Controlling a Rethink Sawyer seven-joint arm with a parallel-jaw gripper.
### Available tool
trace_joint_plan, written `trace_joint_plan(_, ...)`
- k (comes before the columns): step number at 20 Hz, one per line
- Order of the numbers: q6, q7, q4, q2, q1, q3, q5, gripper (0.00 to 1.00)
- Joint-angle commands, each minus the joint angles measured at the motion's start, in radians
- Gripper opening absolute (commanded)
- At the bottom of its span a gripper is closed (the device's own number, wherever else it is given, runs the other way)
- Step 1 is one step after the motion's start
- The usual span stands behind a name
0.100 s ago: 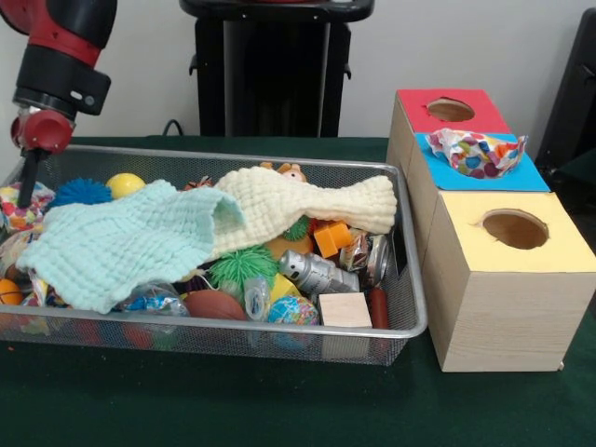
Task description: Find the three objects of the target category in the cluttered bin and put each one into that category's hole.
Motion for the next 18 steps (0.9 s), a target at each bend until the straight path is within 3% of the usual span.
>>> trace_joint_plan(1, 0.076, 0.142, -0.117, 0.016, 0.022, 0.077, -0.035, 0.00)
trace_joint_plan(6, 0.023, 0.160, -0.065, -0.024, 0.059, 0.059, -0.007, 0.00)
trace_joint_plan(11, 0.121, 0.150, 0.092, -0.258, 0.160, 0.030, 0.058, 0.00)
trace_joint_plan(15, 0.226, 0.160, 0.174, -0.381, 0.229, 0.025, 0.108, 0.00)
trace_joint_plan(18, 0.281, 0.151, 0.215, -0.461, 0.326, -0.033, 0.167, 0.00)
